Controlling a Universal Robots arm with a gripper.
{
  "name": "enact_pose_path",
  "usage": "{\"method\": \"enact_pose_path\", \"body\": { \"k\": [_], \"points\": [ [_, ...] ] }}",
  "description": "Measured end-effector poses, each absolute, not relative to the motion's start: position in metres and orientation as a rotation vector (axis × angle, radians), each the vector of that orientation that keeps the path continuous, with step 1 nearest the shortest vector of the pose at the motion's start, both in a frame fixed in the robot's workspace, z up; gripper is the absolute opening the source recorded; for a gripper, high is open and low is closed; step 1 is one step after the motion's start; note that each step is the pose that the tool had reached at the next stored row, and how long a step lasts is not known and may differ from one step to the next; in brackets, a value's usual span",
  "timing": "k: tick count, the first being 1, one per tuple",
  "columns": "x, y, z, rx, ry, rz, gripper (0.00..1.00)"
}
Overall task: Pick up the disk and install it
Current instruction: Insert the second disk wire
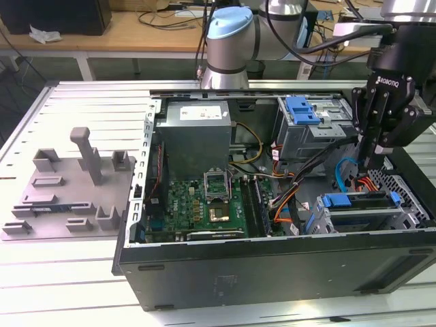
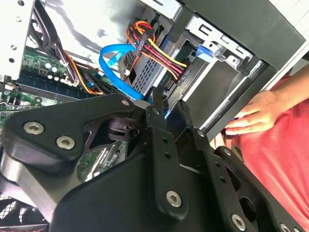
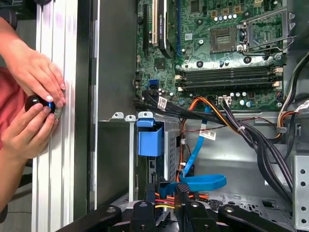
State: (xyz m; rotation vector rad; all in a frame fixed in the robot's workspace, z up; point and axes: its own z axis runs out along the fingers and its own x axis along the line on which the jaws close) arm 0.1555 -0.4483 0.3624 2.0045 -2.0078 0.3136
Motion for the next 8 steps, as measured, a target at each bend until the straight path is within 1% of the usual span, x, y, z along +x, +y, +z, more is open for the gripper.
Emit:
{"method": "enact_pose_path", "body": {
  "k": [8],
  "points": [
    [0.1500, -0.4489, 0.3595, 2.006, -2.009, 0.311, 0.30]
  ]
}}
